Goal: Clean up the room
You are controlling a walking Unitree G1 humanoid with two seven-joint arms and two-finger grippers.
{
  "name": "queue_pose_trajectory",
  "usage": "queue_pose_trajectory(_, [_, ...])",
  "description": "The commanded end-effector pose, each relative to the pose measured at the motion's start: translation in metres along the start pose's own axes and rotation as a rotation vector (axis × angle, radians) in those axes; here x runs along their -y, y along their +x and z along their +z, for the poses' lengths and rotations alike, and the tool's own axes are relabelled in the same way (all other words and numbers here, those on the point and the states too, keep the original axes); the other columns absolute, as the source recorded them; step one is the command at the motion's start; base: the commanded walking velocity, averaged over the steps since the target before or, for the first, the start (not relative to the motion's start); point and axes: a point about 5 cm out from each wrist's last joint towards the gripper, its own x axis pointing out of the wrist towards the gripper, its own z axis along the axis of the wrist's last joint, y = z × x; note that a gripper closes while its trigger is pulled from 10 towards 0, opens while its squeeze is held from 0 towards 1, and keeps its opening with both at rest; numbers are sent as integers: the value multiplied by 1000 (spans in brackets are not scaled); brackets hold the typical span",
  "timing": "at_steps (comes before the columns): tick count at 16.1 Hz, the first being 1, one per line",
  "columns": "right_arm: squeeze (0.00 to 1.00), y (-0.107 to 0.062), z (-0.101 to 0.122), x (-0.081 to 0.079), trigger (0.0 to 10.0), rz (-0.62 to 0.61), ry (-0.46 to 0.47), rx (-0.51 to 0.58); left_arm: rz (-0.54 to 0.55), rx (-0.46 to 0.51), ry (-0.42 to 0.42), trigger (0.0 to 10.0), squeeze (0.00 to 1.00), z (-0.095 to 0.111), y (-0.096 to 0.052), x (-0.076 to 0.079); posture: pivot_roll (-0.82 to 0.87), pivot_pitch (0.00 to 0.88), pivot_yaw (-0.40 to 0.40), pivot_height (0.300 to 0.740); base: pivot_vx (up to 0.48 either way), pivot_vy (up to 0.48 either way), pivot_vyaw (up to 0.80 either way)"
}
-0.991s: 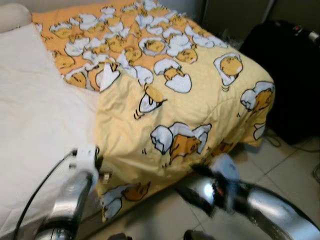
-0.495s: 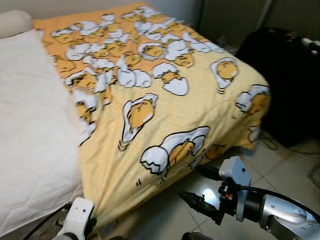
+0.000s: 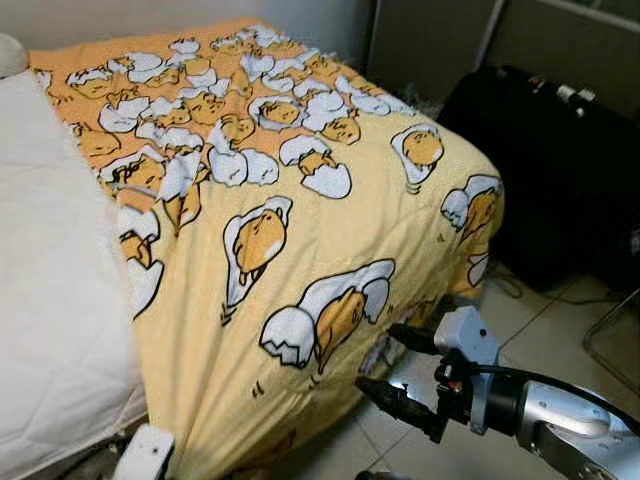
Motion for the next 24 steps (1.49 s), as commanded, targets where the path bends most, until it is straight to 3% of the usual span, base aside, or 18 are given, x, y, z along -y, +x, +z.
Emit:
queue_pose_trajectory(1, [0, 0, 0, 3, 10000, -15, -9, -8, 10, -102, -1, 1098, 0, -27, 9, 1, -40, 19, 7, 740, 0, 0, 0])
queue_pose_trajectory(2, [0, 0, 0, 3, 10000, -18, -10, -8, 24, -95, -6, 10000, 0, -28, 16, 0, -42, 13, 10, 740, 0, 0, 0])
queue_pose_trajectory(3, [0, 0, -1, 5, 10000, -26, -12, -8, 24, -55, -23, 10000, 1000, -23, 22, -4, -45, 6, 16, 740, 0, 0, 0])
queue_pose_trajectory(4, [0, 0, -2, 7, 10000, -36, -11, -8, 7, -16, -33, 10000, 1000, -15, 22, -11, -46, 0, 24, 740, 0, 0, 0])
queue_pose_trajectory(7, [0, 4, -1, 14, 10000, -68, -19, 6, 17, -5, 39, 10000, 1000, 1, 28, -34, -49, 0, 41, 740, 0, 0, 0])
queue_pose_trajectory(9, [0, 6, 1, 19, 10000, -96, -23, 25, 22, 58, 69, 10000, 1000, 19, 22, -39, -39, 0, 47, 740, 0, 0, 0])
queue_pose_trajectory(10, [0, 8, 1, 24, 10000, -128, -22, 43, 18, 146, 106, 10000, 1000, 37, 16, -42, -29, 0, 51, 740, 0, 0, 0])
queue_pose_trajectory(11, [0, 11, 0, 28, 10000, -186, -8, 70, -5, 355, 115, 10000, 1000, 72, 0, -37, -21, 0, 52, 740, 0, 0, 0])
queue_pose_trajectory(12, [0, 13, 0, 30, 10000, -224, 2, 88, 16, 493, 82, 10000, 1000, 94, -10, -34, -13, 0, 50, 740, 0, 0, 0])
queue_pose_trajectory(13, [0, 18, 0, 36, 10000, -301, 11, 122, 66, 691, -29, 10000, 1000, 126, -26, -35, -5, 0, 46, 740, 0, 0, 0])
queue_pose_trajectory(14, [0, 21, -1, 41, 10000, -358, 36, 132, 94, 775, -73, 10000, 1000, 140, -35, -35, 2, 0, 39, 740, 0, 0, 0])
queue_pose_trajectory(15, [0, 26, -1, 49, 10000, -478, 78, 168, 89, 904, -119, 10000, 1000, 168, -53, -28, 10, 0, 28, 740, 0, 0, 0])
queue_pose_trajectory(16, [0, 27, -1, 52, 10000, -535, 117, 194, 88, 957, -127, 10000, 792, 180, -62, -22, 19, 0, 21, 740, 0, 0, 0])
queue_pose_trajectory(17, [0, 29, -1, 57, 10000, -615, 160, 223, 89, 1009, -145, 10000, 306, 194, -72, -13, 24, 0, 14, 740, 0, 0, 0])
queue_pose_trajectory(20, [0, 31, -4, 68, 10000, -732, 204, 240, 114, 1026, -154, 10000, 259, 203, -80, 5, 47, 0, -10, 740, 0, -209, 0])
queue_pose_trajectory(24, [0, 34, -6, 79, 10000, -782, 195, 223, 202, 942, -133, 10000, 267, 188, -77, 2, 76, 0, -28, 740, 0, -363, 0])
